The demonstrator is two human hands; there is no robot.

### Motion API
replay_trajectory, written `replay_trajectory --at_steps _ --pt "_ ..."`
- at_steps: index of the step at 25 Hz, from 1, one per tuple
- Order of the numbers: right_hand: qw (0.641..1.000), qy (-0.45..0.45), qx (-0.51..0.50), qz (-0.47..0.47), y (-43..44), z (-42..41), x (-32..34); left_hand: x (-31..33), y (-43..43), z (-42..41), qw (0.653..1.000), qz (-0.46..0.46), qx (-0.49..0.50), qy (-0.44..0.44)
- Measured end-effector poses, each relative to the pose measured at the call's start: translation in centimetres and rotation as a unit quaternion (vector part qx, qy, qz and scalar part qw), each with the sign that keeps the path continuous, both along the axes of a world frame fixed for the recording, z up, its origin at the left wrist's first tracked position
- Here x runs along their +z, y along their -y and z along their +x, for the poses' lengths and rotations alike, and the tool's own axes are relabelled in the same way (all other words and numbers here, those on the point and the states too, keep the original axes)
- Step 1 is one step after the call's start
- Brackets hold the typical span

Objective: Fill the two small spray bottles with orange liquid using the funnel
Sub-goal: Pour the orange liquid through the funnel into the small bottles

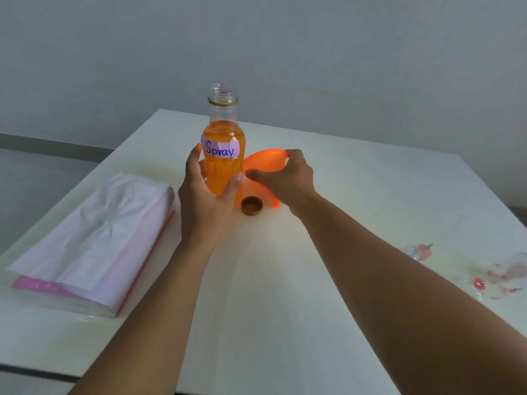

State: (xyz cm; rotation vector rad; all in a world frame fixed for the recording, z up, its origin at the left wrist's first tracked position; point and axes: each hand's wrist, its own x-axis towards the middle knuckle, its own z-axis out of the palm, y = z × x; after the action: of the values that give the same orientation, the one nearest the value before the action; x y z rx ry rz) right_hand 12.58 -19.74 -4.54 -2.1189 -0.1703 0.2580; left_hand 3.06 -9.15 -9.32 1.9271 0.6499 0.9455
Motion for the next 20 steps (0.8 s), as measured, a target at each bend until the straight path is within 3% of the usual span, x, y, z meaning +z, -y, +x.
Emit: replay_trajectory --at_steps 5,11,15,20 --pt "0.994 0.076 -0.023 0.079 2.2 -2.2 2.2 0.9 0.2 -1.0 0.999 0.011 0.043 0.02" --pt "0.972 0.172 0.008 0.158 10.6 -8.0 7.0 4.0 2.7 -4.5 0.999 0.013 0.019 0.04" --pt "0.956 0.177 -0.005 0.235 17.3 -10.1 9.0 5.4 6.0 -7.2 0.998 -0.017 -0.042 0.036" --pt "0.95 0.16 -0.042 0.264 23.5 -10.3 6.8 5.5 10.2 -8.7 0.992 -0.035 -0.121 -0.015"
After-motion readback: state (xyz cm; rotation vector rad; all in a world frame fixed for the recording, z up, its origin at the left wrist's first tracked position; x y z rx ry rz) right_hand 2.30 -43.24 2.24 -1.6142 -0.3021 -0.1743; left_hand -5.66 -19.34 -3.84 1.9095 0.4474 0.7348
